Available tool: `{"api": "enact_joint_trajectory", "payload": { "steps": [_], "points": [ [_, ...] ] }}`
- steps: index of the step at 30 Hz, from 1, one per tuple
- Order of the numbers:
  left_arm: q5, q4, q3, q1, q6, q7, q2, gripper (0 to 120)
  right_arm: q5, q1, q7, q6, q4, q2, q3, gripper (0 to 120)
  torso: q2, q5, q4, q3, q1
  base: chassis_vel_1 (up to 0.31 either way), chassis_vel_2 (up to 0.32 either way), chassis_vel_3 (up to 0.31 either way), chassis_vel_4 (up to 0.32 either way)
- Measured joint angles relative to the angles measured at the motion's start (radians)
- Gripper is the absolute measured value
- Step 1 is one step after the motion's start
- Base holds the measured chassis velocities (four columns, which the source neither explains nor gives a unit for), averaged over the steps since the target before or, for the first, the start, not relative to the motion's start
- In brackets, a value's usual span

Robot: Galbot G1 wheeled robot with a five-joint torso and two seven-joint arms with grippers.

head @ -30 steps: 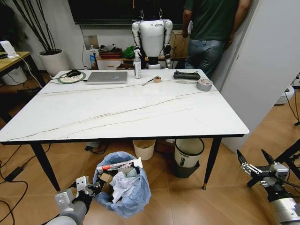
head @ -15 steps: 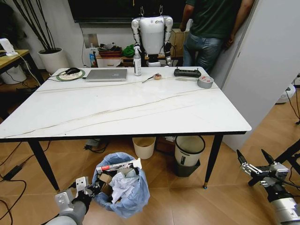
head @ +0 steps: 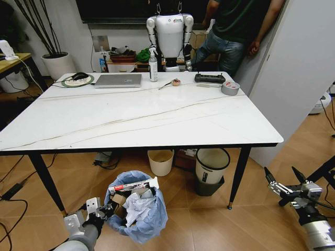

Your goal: Pick up the trash bin and place the trash from the table into it.

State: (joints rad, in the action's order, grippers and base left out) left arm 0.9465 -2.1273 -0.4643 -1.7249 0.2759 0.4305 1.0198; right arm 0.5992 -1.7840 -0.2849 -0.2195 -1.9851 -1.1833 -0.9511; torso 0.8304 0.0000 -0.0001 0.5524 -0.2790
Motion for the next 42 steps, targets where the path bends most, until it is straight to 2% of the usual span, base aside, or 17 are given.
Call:
{"api": "enact_joint_trajectory", "payload": {
  "steps": [23, 42],
  "points": [
    [-0.013, 0.008, 0.003, -0.001, -0.002, -0.006, 0.013, 0, 0.0, 0.0, 0.0, 0.0, 0.0, 0.0, 0.0, 100, -0.101, 0.0, 0.0, -0.058, 0.043, 0.0, 0.0, 0.0, 0.0],
    [-0.031, 0.046, 0.019, 0.012, -0.004, -0.009, 0.026, 0, 0.0, 0.0, 0.0, 0.0, 0.0, 0.0, 0.0, 100, -0.183, 0.0, 0.0, -0.107, 0.077, 0.0, 0.0, 0.0, 0.0]
  ]
}}
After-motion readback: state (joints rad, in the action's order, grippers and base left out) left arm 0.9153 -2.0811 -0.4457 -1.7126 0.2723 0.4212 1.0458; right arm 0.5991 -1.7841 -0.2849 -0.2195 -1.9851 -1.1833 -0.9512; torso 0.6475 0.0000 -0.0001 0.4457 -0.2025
